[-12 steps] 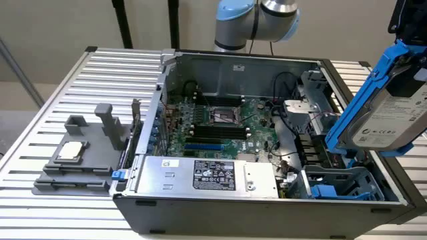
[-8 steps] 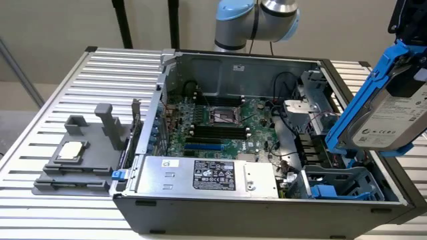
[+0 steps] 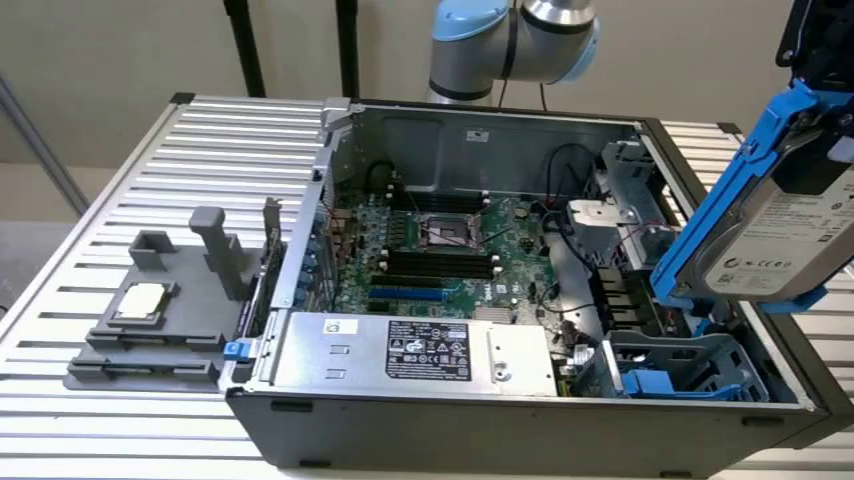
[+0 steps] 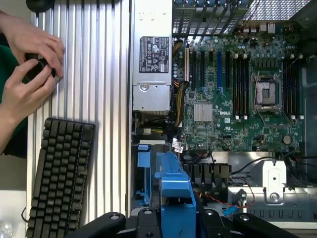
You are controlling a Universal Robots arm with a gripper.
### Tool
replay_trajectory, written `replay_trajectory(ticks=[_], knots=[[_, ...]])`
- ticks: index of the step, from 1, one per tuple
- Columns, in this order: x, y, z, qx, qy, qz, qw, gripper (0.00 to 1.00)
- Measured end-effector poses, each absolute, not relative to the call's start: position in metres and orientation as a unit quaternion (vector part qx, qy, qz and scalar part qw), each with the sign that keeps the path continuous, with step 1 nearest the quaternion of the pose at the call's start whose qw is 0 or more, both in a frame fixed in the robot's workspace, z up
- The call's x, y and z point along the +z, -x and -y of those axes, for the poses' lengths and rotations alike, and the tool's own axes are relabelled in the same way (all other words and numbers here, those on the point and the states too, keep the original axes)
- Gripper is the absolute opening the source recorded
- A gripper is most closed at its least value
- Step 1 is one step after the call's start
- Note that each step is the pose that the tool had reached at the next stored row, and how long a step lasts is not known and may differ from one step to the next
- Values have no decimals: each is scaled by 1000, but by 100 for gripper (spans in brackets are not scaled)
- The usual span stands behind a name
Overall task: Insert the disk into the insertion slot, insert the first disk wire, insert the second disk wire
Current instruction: 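Insert the disk into the insertion slot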
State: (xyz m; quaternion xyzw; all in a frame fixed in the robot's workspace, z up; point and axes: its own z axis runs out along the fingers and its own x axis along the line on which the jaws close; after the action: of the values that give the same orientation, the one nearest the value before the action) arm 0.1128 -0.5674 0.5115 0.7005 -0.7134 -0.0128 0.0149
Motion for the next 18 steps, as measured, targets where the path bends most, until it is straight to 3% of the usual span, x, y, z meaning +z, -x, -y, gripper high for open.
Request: replay_trajectory(ticks=[12, 18], knots=[[506, -113, 596, -30, -701, 713, -1, 33], [496, -111, 597, -31, -701, 713, -2, 33]])
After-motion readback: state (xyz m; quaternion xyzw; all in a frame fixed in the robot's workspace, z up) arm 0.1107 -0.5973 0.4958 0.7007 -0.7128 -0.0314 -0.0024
